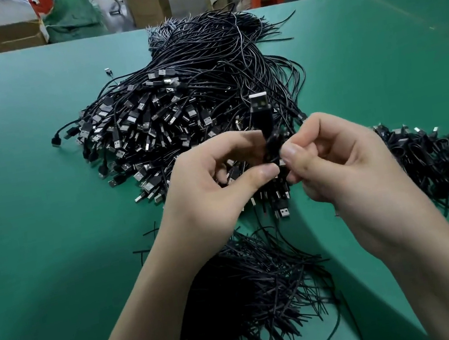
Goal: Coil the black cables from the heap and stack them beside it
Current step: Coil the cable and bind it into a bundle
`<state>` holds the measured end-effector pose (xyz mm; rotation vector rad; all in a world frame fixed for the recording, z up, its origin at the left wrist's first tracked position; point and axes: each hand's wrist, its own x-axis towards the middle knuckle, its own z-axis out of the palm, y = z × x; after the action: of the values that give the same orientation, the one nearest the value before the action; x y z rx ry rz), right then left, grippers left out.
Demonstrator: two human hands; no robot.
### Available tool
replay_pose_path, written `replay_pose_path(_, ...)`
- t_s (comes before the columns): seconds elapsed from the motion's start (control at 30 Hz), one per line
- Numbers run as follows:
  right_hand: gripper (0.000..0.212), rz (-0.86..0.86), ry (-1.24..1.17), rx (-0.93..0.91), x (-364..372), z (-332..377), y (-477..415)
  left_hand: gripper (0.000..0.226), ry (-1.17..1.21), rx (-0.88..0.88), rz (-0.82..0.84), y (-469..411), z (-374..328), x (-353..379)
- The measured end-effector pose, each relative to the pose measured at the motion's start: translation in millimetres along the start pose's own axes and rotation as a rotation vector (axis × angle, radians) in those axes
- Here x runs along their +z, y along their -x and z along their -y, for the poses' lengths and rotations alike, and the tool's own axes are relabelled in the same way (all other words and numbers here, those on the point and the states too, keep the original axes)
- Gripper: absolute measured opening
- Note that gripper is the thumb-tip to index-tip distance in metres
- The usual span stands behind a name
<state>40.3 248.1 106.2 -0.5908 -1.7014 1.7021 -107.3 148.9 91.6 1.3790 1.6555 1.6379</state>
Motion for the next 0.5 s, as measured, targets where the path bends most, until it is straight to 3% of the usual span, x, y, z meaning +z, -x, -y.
replay_pose_path(0.1, 0.02, 0.083, -0.352, 0.209, -0.4, -0.7, -1.3, 0.03, -0.209, 0.249, -0.006, -0.8, -1.4, -1.5)
replay_pose_path(0.17, 0.018, 0.076, -0.475, 0.288, 1.6, -3.7, -1.5, 0.034, -0.292, 0.306, -0.036, -0.4, -1.7, -1.2)
replay_pose_path(0.3, 0.009, 0.018, -0.527, 0.3, 8.2, -8.6, -1.7, 0.031, -0.205, 0.191, 0.046, 1.0, -2.1, -5.7)
replay_pose_path(0.5, 0.016, -0.036, -0.328, 0.226, 13.4, -7.2, 1.1, 0.017, 0.028, 0.017, 0.047, 0.2, -3.4, -6.4)
